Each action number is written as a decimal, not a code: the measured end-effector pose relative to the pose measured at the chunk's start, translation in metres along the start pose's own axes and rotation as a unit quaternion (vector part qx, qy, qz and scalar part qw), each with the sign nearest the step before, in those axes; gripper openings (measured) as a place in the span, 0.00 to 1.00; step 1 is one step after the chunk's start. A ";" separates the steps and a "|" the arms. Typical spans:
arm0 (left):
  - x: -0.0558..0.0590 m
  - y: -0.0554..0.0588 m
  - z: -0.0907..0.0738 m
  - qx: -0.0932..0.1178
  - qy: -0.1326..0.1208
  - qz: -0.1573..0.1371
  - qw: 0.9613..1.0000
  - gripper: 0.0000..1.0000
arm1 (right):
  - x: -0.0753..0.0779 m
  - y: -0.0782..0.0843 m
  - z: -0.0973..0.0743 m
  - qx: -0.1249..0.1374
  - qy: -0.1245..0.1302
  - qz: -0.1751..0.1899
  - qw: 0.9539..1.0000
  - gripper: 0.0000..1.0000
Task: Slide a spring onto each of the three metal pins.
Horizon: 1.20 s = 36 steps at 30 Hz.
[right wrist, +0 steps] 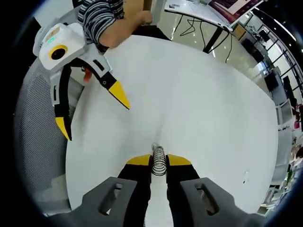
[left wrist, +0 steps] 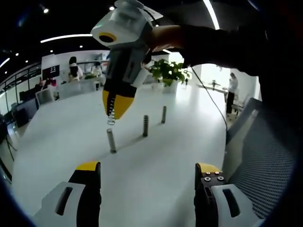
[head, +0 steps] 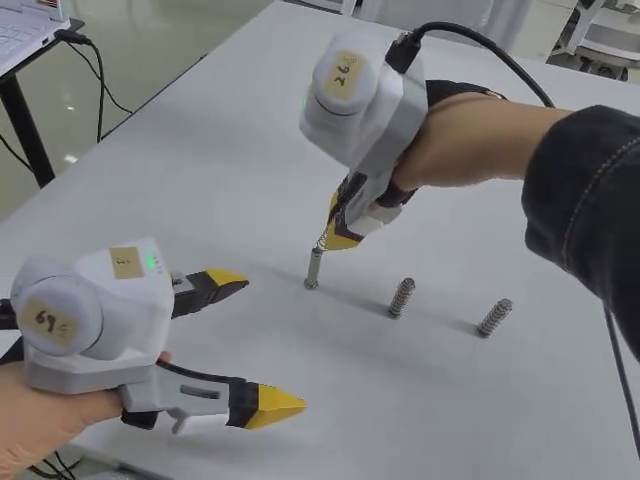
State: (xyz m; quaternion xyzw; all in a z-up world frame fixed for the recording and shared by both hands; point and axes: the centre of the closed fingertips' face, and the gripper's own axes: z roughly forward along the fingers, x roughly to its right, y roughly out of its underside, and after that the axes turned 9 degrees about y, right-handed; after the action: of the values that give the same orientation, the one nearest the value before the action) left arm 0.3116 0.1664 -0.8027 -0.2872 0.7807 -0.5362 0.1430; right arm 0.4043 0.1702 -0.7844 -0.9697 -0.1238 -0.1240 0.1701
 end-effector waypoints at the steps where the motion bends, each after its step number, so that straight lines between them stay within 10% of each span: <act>1: -0.001 0.001 -0.001 0.000 0.000 -0.001 1.000 0.77 | 0.000 -0.001 0.002 -0.001 -0.002 -0.001 1.000 0.08; 36: -0.004 0.013 -0.007 -0.004 -0.002 -0.013 1.000 0.73 | -0.025 0.009 0.052 -0.073 -0.058 -0.012 0.996 0.09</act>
State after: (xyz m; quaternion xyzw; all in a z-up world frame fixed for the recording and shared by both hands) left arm 0.3075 0.1772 -0.8126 -0.2987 0.7790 -0.5342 0.1362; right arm 0.3933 0.1759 -0.8420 -0.9836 -0.1354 -0.0778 0.0902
